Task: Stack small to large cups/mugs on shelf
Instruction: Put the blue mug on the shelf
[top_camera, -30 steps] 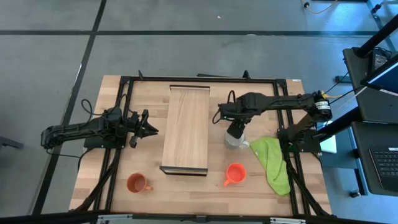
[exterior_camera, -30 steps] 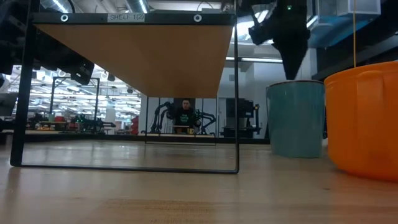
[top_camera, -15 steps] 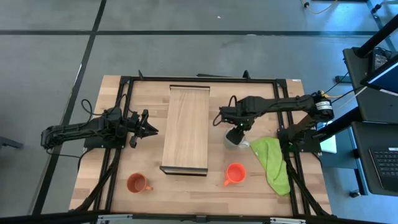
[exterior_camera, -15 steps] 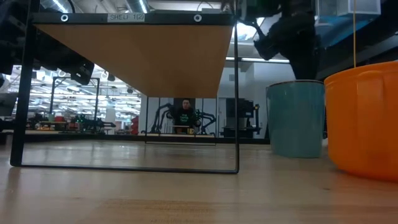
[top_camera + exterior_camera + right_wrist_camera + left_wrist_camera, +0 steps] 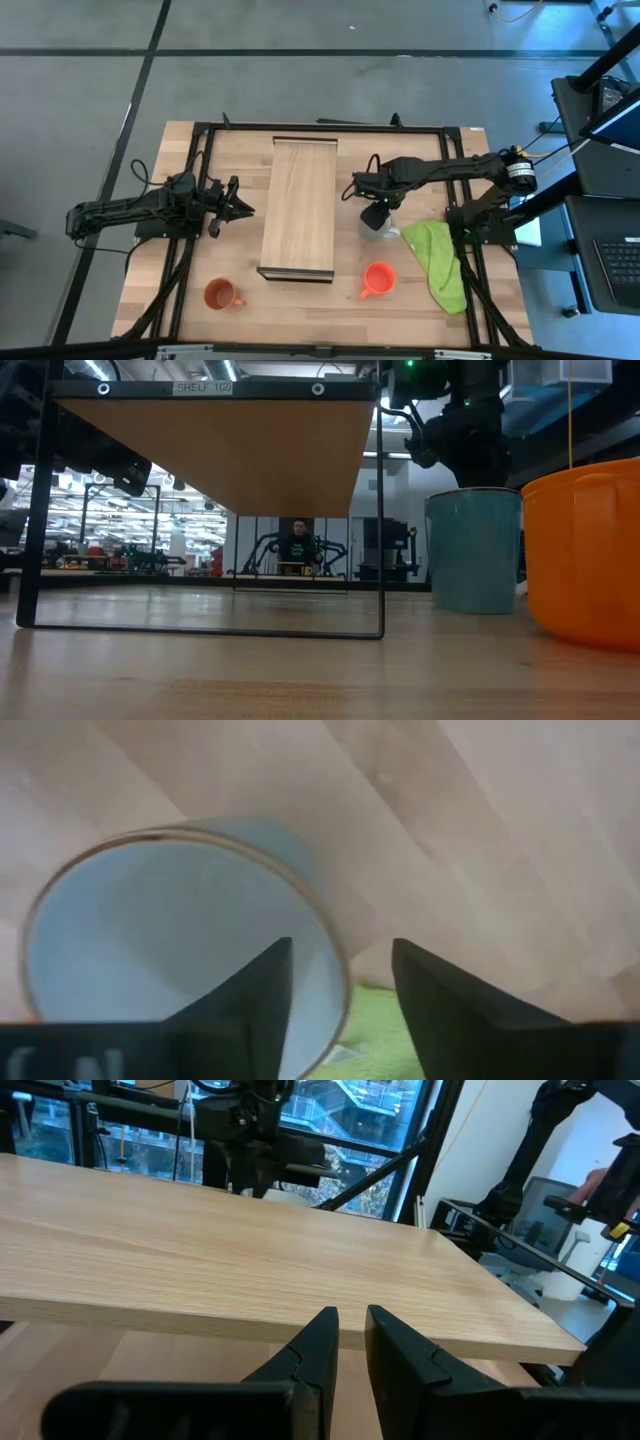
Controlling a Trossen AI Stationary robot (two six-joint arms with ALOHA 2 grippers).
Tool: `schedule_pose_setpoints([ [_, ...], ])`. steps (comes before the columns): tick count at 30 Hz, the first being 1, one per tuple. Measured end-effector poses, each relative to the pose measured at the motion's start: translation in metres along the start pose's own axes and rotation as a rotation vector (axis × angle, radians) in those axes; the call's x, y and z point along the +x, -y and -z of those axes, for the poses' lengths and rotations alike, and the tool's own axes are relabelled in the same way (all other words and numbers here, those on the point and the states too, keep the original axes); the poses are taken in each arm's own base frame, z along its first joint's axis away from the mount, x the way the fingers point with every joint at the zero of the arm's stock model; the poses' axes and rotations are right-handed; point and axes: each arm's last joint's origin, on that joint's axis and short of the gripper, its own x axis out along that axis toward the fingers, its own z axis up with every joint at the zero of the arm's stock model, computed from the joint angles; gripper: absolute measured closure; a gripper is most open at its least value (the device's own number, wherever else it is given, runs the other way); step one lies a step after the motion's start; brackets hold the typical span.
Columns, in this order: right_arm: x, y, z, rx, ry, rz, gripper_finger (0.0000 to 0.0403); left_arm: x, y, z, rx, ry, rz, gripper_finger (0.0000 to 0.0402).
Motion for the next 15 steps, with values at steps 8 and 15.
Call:
schedule_pose_setpoints([
  [8,0.0,0.008,-0.005,-0.027,-0.004,0.004,0.0355,0.0,0.0,0.0,0.0,0.0,0.0,0.0351],
  [15,-0.001,0.016,-0.012,-0.089,0.0,-0.016,0.0377,0.0,0.0,0.0,0.0,0.0,0.0,0.0351],
])
